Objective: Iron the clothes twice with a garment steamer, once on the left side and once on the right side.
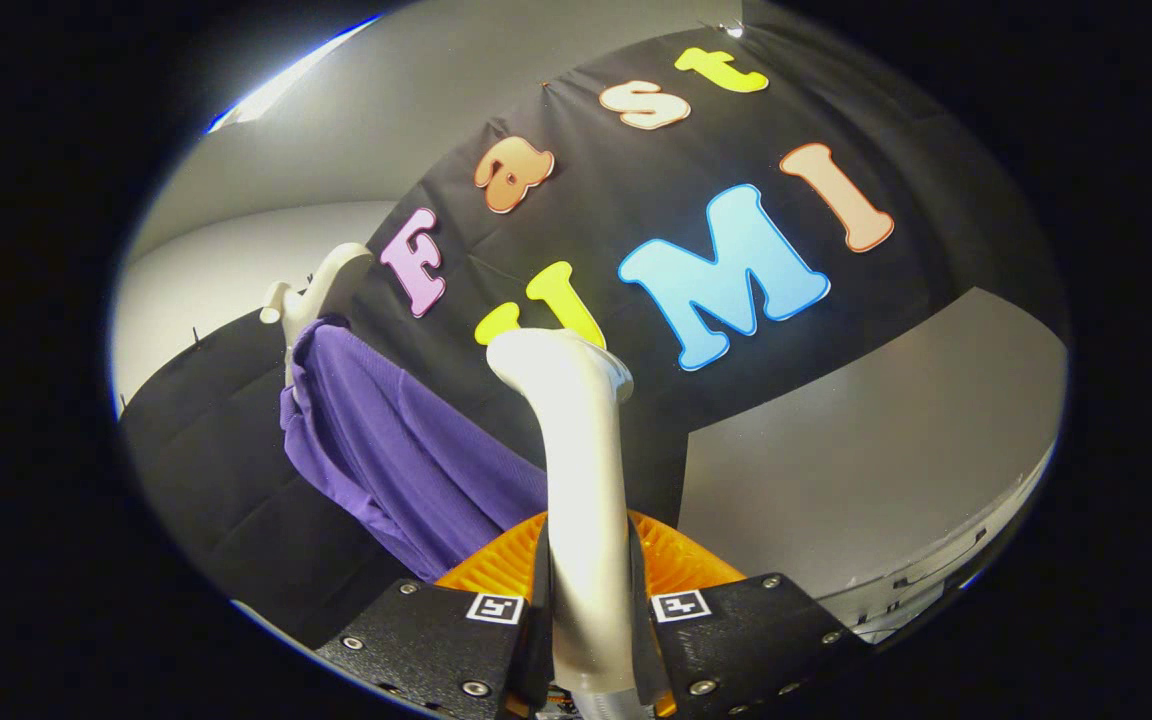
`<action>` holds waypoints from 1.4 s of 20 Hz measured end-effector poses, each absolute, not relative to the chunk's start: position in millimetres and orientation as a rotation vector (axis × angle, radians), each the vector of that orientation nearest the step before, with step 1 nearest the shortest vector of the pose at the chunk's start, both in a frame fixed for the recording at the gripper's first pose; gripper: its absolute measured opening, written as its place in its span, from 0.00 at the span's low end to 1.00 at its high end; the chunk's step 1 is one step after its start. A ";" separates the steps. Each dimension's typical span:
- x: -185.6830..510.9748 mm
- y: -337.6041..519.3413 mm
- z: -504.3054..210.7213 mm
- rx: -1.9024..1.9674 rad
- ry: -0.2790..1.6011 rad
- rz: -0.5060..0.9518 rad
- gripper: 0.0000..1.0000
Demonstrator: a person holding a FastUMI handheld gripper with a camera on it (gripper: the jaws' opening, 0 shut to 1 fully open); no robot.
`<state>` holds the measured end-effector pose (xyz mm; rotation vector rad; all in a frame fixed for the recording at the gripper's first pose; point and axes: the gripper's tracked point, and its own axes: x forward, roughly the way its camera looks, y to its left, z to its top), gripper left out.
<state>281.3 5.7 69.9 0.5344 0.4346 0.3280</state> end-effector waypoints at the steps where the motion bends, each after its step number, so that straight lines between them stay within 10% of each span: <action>1: 273.0 8.6 73.9 0.519 0.411 0.320 0.32; 28: 220.1 168.2 163.3 0.013 -0.178 0.279 0.32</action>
